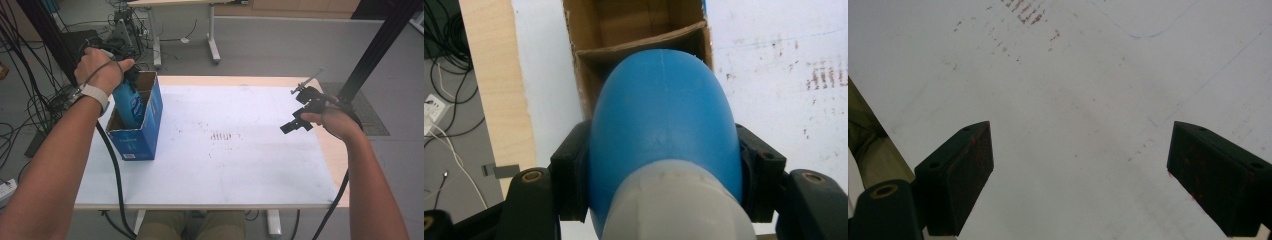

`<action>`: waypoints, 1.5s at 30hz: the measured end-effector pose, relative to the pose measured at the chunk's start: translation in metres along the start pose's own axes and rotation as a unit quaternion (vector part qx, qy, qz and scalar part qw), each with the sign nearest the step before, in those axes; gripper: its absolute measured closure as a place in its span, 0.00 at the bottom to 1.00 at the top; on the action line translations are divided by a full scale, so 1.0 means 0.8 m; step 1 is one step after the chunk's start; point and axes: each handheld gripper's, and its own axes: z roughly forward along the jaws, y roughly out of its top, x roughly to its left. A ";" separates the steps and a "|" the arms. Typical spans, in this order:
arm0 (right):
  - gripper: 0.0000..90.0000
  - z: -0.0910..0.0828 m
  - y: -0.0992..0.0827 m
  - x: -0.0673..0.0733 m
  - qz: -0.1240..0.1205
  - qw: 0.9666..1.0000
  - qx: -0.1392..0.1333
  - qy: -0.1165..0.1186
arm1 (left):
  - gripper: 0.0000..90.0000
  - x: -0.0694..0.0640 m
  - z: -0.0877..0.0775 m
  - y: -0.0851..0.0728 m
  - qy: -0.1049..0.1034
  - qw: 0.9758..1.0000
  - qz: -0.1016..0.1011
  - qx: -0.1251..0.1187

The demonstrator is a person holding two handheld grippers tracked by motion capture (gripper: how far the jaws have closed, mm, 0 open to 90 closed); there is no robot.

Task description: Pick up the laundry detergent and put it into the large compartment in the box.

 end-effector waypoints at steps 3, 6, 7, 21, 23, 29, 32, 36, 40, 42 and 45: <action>0.13 0.000 0.001 0.000 0.000 1.000 0.001 -0.001 | 0.42 0.000 0.004 -0.001 0.001 1.000 0.002 -0.002; 0.13 0.001 0.001 0.000 -0.001 1.000 0.001 0.001 | 0.42 0.000 0.006 0.000 0.000 1.000 0.004 0.000; 0.13 0.001 0.001 0.000 0.000 1.000 0.003 0.002 | 0.42 0.001 0.007 0.000 -0.001 1.000 0.005 -0.001; 0.13 0.000 -0.002 -0.001 0.004 1.000 0.005 0.000 | 0.42 0.000 0.028 0.001 -0.003 1.000 0.013 0.000; 0.13 0.000 -0.001 -0.001 0.003 1.000 0.005 0.000 | 0.42 0.001 0.031 0.001 -0.005 1.000 0.012 0.000; 0.13 0.001 -0.001 -0.001 0.004 1.000 0.005 0.001 | 0.42 0.001 0.042 0.001 -0.006 1.000 0.010 0.003; 0.13 0.001 -0.001 -0.001 0.004 1.000 0.005 0.000 | 0.42 0.001 0.047 0.000 -0.006 1.000 0.011 0.004; 0.13 0.000 -0.002 -0.001 0.006 1.000 0.005 0.001 | 0.42 0.001 0.055 0.000 -0.008 1.000 0.013 0.006; 0.13 0.001 -0.005 -0.002 0.009 1.000 0.004 0.001 | 0.42 -0.001 0.060 0.000 -0.005 1.000 0.012 0.009; 0.13 0.001 -0.007 -0.002 0.010 1.000 0.005 0.001 | 0.42 -0.001 0.062 0.001 -0.004 1.000 0.013 0.011; 0.13 0.001 -0.008 -0.003 0.011 1.000 0.005 0.001 | 0.42 0.000 0.064 0.000 -0.005 1.000 0.014 0.012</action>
